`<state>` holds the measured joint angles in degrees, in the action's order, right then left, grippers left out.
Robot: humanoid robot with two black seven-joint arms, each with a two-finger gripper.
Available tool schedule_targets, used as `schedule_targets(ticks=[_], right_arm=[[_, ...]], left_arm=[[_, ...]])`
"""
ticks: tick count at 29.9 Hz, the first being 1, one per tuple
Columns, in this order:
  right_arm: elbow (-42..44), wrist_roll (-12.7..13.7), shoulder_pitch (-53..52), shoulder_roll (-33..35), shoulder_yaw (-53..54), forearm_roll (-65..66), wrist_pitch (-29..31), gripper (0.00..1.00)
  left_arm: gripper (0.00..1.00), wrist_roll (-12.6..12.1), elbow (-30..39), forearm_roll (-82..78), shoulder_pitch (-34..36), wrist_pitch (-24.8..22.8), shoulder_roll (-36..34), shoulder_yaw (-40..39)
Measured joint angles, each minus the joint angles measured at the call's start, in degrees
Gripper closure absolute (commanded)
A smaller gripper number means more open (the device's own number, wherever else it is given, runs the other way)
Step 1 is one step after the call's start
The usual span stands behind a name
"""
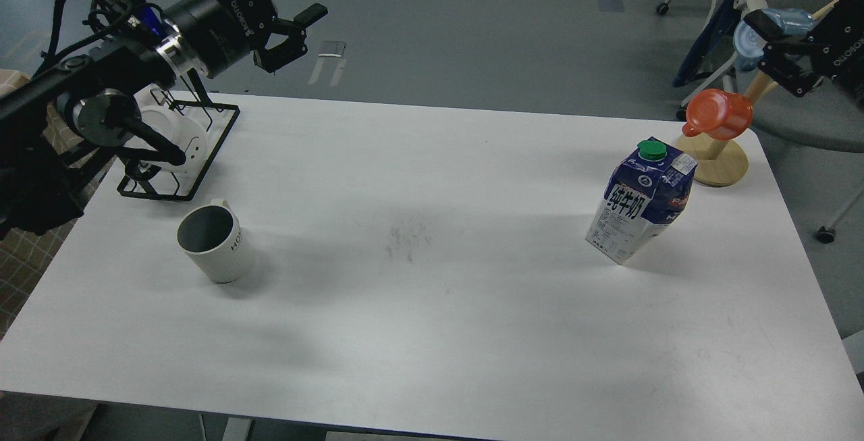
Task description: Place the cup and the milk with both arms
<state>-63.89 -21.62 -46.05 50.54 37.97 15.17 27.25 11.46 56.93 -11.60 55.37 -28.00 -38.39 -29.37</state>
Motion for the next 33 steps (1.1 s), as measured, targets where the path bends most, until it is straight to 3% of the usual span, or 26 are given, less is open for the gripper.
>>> schedule_targets(ticks=[25,33], right_arm=[[-0.3,-0.2,0.3,0.2,-0.1,0.5,0.1,0.0],[-0.3,-0.2,0.5,0.2,0.0,1.0,0.1,0.0]], left_arm=[[0.01,-0.9,2.7,-3.5,0.0,0.0,-2.5,0.7],[0.01,-1.7,11.2,-11.9,-0.7,0.0,-10.1,0.7]])
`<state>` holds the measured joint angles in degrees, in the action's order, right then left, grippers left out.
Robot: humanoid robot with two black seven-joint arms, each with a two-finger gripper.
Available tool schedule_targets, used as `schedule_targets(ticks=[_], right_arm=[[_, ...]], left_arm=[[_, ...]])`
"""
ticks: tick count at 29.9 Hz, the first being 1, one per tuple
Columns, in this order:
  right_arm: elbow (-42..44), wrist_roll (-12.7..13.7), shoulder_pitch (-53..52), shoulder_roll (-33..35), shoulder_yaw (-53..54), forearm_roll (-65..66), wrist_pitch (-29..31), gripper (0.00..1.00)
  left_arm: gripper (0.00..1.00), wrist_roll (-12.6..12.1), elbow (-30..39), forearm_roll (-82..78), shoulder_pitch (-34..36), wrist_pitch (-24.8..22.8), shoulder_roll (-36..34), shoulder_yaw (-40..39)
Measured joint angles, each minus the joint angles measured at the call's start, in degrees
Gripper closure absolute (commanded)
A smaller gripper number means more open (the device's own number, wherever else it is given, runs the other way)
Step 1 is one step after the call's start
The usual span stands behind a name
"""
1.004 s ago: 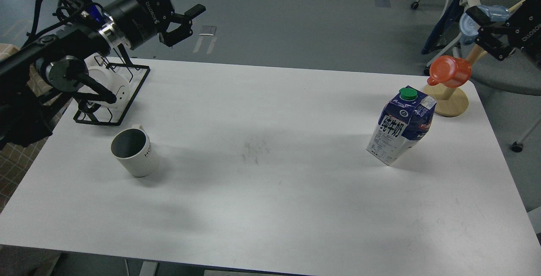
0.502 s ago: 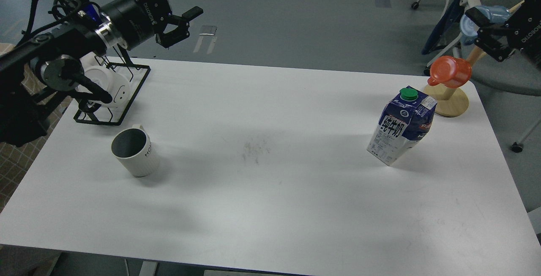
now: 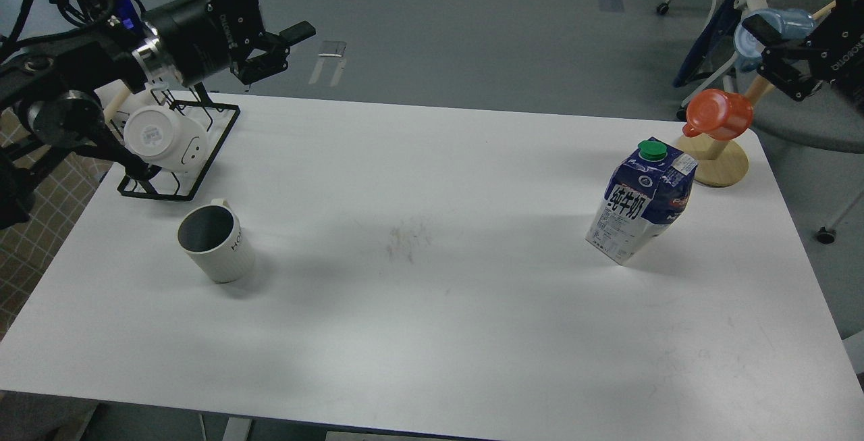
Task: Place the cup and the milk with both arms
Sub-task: 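Lower the left gripper down to the white cup's side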
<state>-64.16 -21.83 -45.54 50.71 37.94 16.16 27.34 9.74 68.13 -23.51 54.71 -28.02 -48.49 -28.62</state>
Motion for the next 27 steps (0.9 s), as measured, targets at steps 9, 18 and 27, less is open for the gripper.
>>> schedule_targets(ticks=[9,18,27], right_arm=[[-0.8,0.0,0.3,0.7,0.0,0.1,0.0,0.0],[-3.3,-0.1,0.4,1.7,0.2,0.1,0.0,0.0],[-3.7,-0.1,0.4,1.7,0.5,0.1,0.0,0.0]], left_arm=[[0.01,0.1,11.1,-29.6,-0.9,0.0,-12.3,-0.3],[0.01,0.3,18.7,-44.8,-2.9,0.0,-22.5,2.4],[0.01,0.4,20.2,-54.9,-9.2,0.0,-25.6,6.4]])
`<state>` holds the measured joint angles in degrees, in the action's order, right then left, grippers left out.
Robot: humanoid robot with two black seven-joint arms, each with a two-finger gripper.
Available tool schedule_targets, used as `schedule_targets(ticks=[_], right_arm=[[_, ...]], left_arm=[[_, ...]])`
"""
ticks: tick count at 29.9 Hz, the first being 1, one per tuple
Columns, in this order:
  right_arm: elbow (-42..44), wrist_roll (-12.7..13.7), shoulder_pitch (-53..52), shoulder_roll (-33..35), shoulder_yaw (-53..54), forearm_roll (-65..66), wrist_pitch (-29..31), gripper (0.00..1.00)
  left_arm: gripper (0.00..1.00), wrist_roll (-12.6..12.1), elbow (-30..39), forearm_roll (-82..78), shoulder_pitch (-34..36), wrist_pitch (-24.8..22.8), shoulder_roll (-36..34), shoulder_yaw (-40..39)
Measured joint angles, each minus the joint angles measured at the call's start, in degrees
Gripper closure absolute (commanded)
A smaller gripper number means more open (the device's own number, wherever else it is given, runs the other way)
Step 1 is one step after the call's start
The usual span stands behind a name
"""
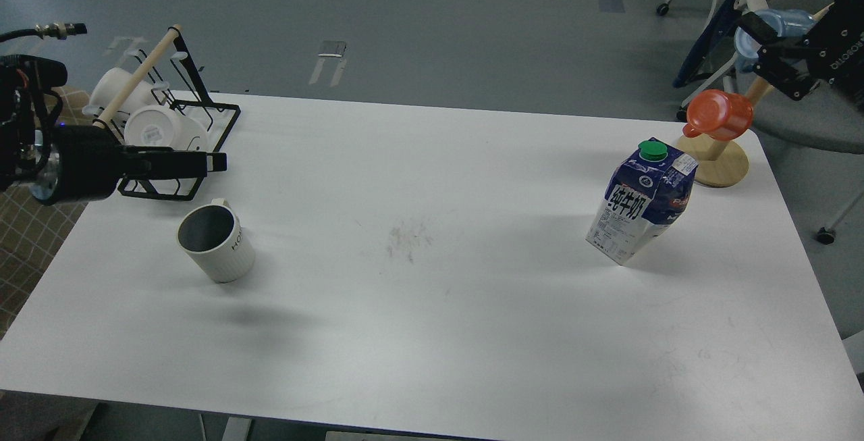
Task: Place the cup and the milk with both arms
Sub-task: 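Lower the left gripper down to the white cup's side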
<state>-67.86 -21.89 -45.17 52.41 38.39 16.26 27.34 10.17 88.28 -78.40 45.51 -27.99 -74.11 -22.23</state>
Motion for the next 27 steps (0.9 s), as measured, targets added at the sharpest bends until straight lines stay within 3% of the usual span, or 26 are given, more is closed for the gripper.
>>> schedule_targets(ticks=[8,16,27], right_arm=[[-0.3,0.0,0.1,-0.2,0.0,0.0,-0.1,0.0],[-0.8,-0.1,0.3,0.0,0.0,0.0,-0.1,0.0],[-0.9,-0.1,0.8,0.2,0.0,0.0,-0.1,0.0]], left_arm=[[0.01,0.0,-3.5,-3.7,-0.8,0.0,1.5,3.0],[0.01,0.0,-12.0,-2.4,-0.8,0.0,6.4,3.6],[0.01,0.0,-13.0,-2.7,-3.0,0.0,9.4,5.4]])
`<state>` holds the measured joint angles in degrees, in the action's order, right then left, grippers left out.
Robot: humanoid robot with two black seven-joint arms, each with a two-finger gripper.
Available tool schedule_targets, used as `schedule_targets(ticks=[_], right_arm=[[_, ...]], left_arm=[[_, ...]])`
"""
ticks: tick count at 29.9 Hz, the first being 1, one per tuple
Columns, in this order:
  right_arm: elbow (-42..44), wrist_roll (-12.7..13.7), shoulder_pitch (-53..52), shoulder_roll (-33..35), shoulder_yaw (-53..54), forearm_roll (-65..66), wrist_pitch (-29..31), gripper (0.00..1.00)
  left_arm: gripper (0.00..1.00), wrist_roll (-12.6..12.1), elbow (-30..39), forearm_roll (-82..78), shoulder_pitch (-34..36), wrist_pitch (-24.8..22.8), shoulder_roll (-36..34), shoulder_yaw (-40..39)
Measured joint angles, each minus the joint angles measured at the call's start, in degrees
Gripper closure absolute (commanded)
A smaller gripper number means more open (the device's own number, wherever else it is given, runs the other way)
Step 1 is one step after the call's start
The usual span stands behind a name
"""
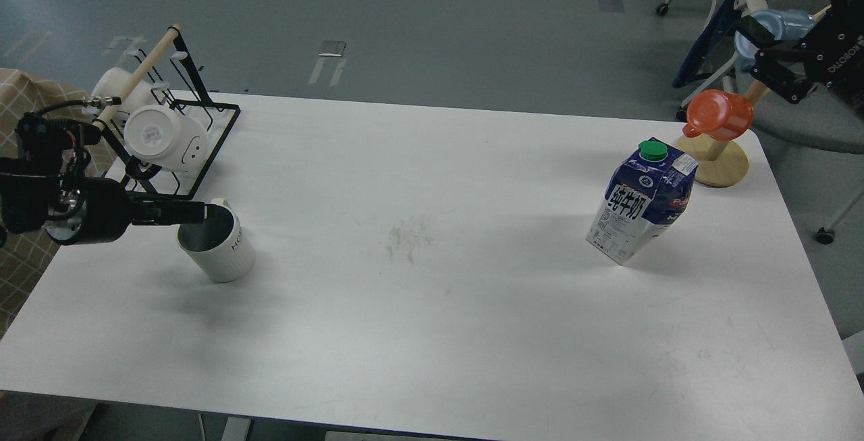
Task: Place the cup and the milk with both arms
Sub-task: 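Lower the left gripper down to the white cup's side, then close the left gripper on the white cup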
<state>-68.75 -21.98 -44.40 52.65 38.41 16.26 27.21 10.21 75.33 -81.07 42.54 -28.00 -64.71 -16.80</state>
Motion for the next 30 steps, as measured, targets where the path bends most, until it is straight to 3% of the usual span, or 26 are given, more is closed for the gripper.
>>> schedule_targets(ticks=[12,30], right_arm=[[-0.3,0.0,0.6,0.0,0.0,0.0,0.0,0.0],[-0.2,0.0,1.2,0.0,0.0,0.0,-0.2,0.0]], left_arm=[[0.01,-0.1,-4.4,-0.7,-0.5,0.0,1.8,0.1],[0.06,0.0,-4.9,-0.1,-1.1,0.0,4.3,0.2]])
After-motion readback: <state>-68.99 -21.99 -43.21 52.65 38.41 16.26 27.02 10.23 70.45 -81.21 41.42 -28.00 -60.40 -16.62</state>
